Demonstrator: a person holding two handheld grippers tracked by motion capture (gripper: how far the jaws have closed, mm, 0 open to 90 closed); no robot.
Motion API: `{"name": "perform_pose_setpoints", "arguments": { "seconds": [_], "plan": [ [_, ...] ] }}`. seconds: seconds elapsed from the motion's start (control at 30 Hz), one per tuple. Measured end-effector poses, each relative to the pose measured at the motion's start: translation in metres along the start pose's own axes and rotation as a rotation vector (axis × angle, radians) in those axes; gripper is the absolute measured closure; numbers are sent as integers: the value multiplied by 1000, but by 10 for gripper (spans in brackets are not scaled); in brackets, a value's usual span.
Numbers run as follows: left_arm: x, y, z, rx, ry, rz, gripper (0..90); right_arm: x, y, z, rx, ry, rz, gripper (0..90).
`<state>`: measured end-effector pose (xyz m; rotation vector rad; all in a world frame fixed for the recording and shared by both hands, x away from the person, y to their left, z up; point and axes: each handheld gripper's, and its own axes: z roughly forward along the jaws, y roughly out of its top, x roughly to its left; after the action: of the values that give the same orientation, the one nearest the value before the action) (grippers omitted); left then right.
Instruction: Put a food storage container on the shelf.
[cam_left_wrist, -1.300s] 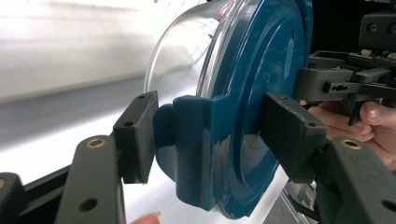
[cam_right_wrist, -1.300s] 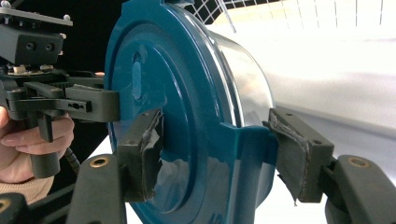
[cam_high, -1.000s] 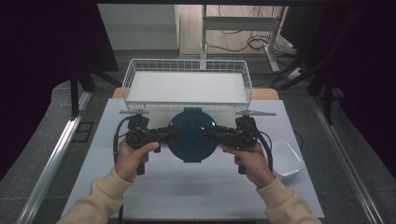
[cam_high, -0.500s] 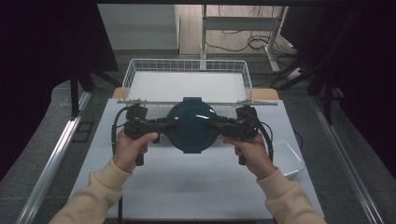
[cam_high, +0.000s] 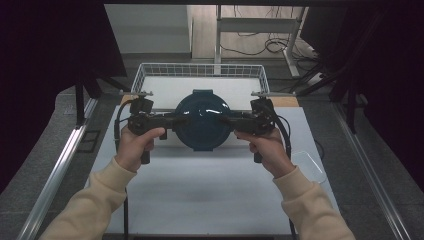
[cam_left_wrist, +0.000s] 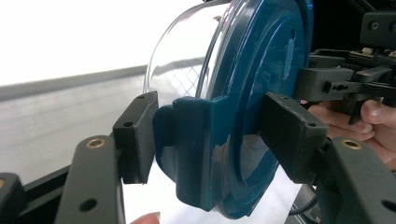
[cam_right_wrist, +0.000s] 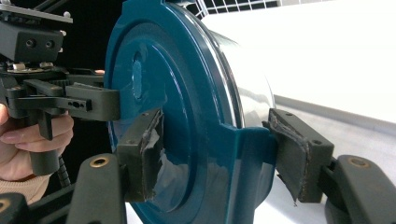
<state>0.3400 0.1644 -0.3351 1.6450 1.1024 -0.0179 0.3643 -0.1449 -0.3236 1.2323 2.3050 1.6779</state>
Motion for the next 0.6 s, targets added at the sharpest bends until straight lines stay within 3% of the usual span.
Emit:
{"name": "perform_pose_setpoints", "arguments": {
  "seconds": [0.37, 0.6],
  "plan": [
    [5, 35, 1, -2, -3, 14, 386, -5, 35, 4, -1, -5, -17, 375],
    [9, 48, 2, 1, 0, 9, 385, -8, 48, 8, -5, -5, -23, 375]
  ]
}}
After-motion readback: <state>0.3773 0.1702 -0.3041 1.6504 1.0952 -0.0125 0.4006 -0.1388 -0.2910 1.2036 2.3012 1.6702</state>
